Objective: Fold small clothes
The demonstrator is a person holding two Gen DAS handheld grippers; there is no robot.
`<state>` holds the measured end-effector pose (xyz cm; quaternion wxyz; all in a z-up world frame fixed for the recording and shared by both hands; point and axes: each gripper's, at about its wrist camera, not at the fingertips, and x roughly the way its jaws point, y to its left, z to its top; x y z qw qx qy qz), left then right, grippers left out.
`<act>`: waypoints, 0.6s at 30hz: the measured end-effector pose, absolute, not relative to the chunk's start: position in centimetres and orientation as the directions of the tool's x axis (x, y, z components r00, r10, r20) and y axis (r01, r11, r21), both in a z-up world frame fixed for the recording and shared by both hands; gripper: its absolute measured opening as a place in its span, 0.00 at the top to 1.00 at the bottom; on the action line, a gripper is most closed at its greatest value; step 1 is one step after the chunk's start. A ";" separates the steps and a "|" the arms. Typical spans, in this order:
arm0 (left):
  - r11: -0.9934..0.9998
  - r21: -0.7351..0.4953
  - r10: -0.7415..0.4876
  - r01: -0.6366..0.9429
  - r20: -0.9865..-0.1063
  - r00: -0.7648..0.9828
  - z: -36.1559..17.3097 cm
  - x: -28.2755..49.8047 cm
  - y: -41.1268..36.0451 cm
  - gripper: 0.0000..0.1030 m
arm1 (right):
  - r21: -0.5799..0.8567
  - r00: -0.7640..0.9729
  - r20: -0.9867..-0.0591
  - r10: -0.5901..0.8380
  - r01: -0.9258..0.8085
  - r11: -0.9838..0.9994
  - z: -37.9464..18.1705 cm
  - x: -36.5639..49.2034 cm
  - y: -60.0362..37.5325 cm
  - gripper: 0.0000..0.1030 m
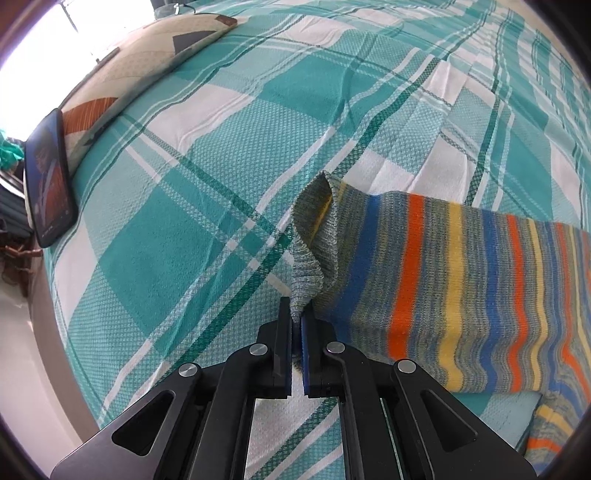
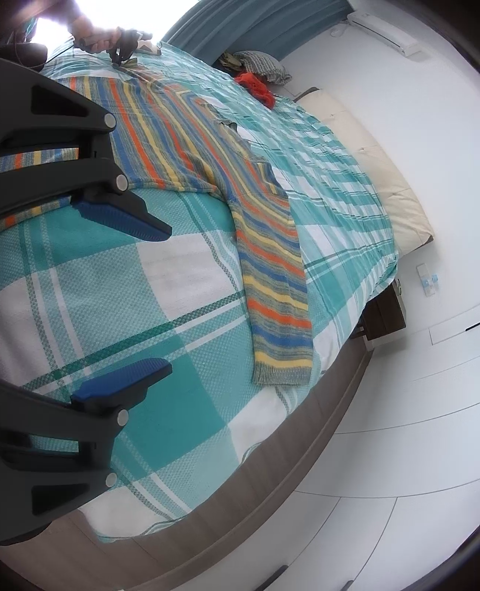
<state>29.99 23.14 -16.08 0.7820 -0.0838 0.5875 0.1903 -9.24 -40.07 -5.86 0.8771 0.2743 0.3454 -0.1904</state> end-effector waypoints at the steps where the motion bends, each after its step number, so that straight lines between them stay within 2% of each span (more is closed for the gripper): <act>1: 0.913 0.096 0.202 -0.396 -0.951 0.235 -16.2 30.1 23.2 0.98 | 0.357 0.689 -0.710 -0.144 0.530 0.769 -5.9 -9.3 -40.3 0.36; 6: 0.930 0.157 0.251 -0.332 -0.932 0.261 -16.4 30.8 22.0 0.95 | 0.363 0.685 -0.713 -0.152 0.546 0.755 -6.0 -9.6 -40.5 0.35; 7: 0.936 0.154 0.248 -0.316 -0.927 0.281 -16.3 30.5 21.8 0.94 | 0.359 0.680 -0.717 -0.154 0.549 0.755 -6.1 -9.6 -40.5 0.28; 8: 0.941 0.152 0.245 -0.301 -0.922 0.300 -16.0 30.1 21.8 0.86 | 0.355 0.675 -0.721 -0.157 0.554 0.753 -6.2 -9.6 -40.4 0.18; 9: 0.946 0.152 0.243 -0.287 -0.917 0.315 -15.7 29.6 21.9 0.66 | 0.350 0.670 -0.725 -0.161 0.560 0.751 -6.2 -9.6 -40.4 0.12; 10: 0.949 0.150 0.240 -0.279 -0.915 0.324 -15.3 29.1 22.1 0.52 | 0.343 0.662 -0.730 -0.167 0.567 0.749 -6.2 -9.6 -40.4 0.06; 11: 0.950 0.144 0.235 -0.278 -0.915 0.329 -14.8 28.3 22.4 0.28 | 0.335 0.656 -0.735 -0.174 0.574 0.747 -6.2 -9.6 -40.4 0.06; 12: 0.950 0.133 0.229 -0.282 -0.911 0.342 -14.1 27.4 22.8 0.22 | 0.329 0.651 -0.738 -0.177 0.576 0.748 -6.1 -9.6 -40.4 0.06; 18: 0.987 0.090 0.142 -0.133 -0.874 0.465 -10.0 20.1 20.4 0.22 | 0.240 0.599 -0.788 -0.142 0.512 0.825 -4.6 -8.3 -38.7 0.06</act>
